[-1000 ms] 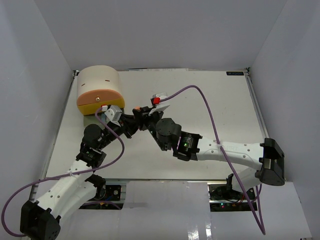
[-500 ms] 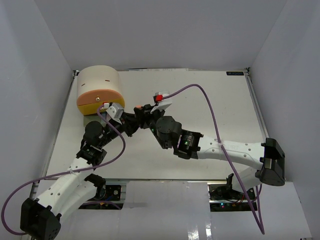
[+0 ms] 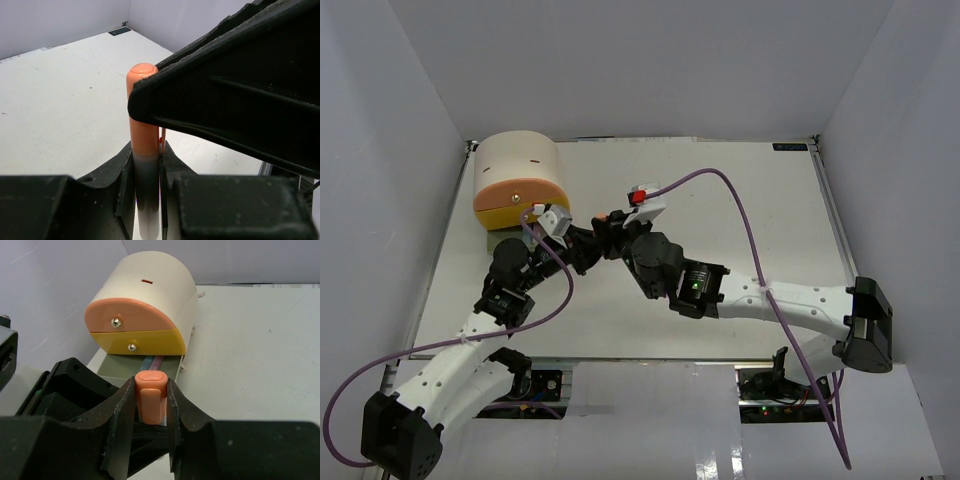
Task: Sort the stationery into containers
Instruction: Close the pen cap on the pen.
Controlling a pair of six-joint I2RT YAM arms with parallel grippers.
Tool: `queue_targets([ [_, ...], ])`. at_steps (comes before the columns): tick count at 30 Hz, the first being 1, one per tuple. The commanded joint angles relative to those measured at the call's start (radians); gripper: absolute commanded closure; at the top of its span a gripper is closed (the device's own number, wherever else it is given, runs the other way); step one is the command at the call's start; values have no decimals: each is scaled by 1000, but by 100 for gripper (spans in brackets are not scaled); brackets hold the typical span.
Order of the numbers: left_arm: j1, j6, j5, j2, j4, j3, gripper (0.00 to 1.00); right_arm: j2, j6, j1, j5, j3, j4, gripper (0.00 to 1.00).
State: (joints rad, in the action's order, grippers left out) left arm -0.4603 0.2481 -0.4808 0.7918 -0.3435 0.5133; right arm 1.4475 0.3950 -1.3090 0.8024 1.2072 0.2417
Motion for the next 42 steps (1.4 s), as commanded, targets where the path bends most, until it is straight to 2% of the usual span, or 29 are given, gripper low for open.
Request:
queue_targets([
  [1,11,-3,24,-66,-204,91,99,39,30,-72,-129,-66,-268,85],
  [8,11,26,-35,-111,-143,-27,94,19,-2,-72,-92,-58,-223,83],
  [16,11,36,-32,-88,-140,-39,86,-15,-18,-72,-65,-52,-190,78],
  [42,11,45,-38,-82,-130,-38,83,-9,-61,-55,-9,45,-174,59],
])
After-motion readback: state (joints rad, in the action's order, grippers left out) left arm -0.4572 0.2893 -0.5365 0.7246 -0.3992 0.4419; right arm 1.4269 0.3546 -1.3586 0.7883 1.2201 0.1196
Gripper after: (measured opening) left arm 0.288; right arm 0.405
